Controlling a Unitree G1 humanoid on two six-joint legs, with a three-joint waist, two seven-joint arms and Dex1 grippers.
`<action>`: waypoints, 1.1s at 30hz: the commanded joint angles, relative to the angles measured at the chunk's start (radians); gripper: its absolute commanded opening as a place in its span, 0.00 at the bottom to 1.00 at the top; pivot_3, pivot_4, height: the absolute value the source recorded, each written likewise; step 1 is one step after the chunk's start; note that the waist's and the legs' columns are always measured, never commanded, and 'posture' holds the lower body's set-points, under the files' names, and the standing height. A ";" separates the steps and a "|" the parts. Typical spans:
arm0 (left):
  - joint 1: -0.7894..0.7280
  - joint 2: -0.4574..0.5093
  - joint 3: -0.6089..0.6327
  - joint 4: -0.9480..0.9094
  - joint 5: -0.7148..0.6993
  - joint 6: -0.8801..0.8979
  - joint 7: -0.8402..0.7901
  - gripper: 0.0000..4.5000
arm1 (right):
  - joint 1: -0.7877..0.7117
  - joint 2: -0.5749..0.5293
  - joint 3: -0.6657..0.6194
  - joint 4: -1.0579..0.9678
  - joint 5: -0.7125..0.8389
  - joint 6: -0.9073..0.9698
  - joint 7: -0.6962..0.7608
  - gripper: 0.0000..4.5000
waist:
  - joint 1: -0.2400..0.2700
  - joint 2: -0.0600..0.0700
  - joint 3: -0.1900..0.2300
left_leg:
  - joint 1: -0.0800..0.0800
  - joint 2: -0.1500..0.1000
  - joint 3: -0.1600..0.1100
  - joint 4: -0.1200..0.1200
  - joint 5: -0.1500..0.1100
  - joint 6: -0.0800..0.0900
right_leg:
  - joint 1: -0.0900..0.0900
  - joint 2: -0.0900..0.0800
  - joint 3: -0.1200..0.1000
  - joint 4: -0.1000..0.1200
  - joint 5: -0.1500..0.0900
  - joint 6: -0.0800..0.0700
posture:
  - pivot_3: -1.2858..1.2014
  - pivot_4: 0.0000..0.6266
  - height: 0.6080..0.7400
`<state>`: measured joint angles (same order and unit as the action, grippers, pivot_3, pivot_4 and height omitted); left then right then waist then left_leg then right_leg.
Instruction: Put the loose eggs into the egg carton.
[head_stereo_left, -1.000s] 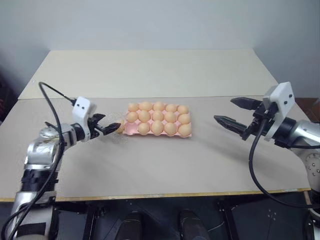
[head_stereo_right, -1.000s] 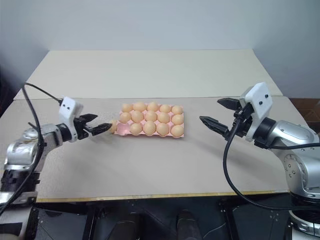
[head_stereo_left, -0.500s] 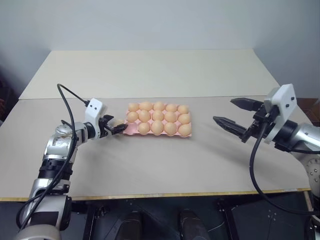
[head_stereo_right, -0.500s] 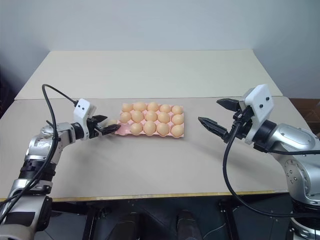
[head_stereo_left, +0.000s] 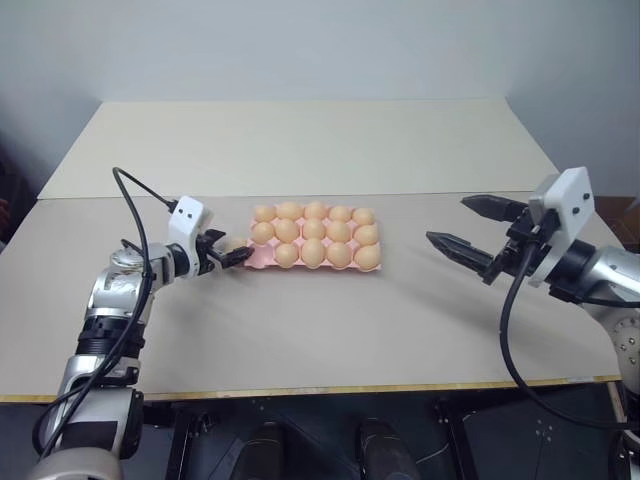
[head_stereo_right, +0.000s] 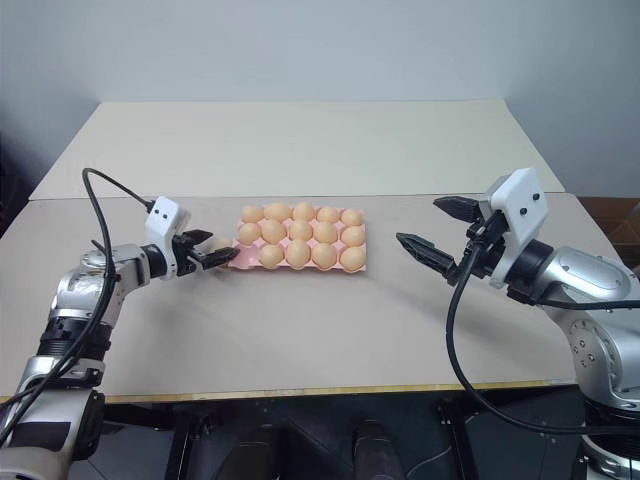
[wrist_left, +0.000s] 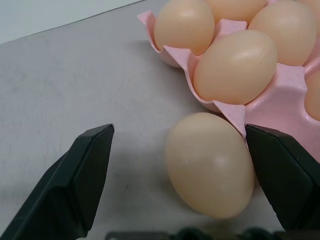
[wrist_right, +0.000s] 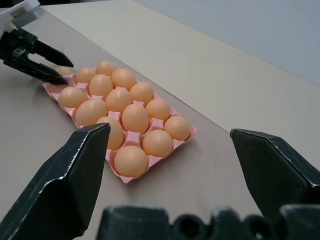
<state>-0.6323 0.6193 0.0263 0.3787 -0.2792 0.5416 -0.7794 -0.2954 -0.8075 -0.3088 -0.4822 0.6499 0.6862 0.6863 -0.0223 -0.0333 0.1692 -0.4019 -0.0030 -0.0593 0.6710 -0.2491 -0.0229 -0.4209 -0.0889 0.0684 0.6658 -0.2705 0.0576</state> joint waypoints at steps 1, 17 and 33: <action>0.013 0.001 0.044 -0.060 -0.033 -0.014 -0.024 1.00 | -0.001 -0.005 -0.028 -0.032 0.013 -0.020 0.001 1.00 | 0.000 0.000 0.000 | 0.000 0.000 0.000 0.000 0.000 0.000 | 0.000 0.000 0.000 0.000 0.000 0.000 | 0.52 0.24 1.00; 0.055 0.008 0.082 -0.086 -0.032 0.025 0.015 1.00 | -0.003 0.000 -0.018 -0.043 0.018 -0.016 0.002 1.00 | 0.002 0.000 0.000 | 0.000 0.000 0.000 0.000 0.000 0.000 | 0.000 0.000 0.000 0.000 0.000 0.000 | 0.52 0.24 1.00; 0.000 -0.011 0.066 0.018 -0.011 -0.012 0.029 0.96 | -0.007 0.004 -0.014 -0.055 0.027 -0.009 -0.003 1.00 | 0.004 0.000 0.000 | 0.000 0.000 0.000 0.000 0.000 0.000 | 0.000 0.000 0.000 0.000 0.000 0.000 | 0.52 0.24 1.00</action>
<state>-0.6013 0.6075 0.0918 0.3961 -0.2980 0.5526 -0.7505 -0.2904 -0.8031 -0.3057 -0.5025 0.6516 0.6862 0.6856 -0.0182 -0.0333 0.1692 -0.4023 -0.0033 -0.0594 0.6716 -0.2491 -0.0228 -0.4210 -0.0891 0.0684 0.6654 -0.2705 0.0577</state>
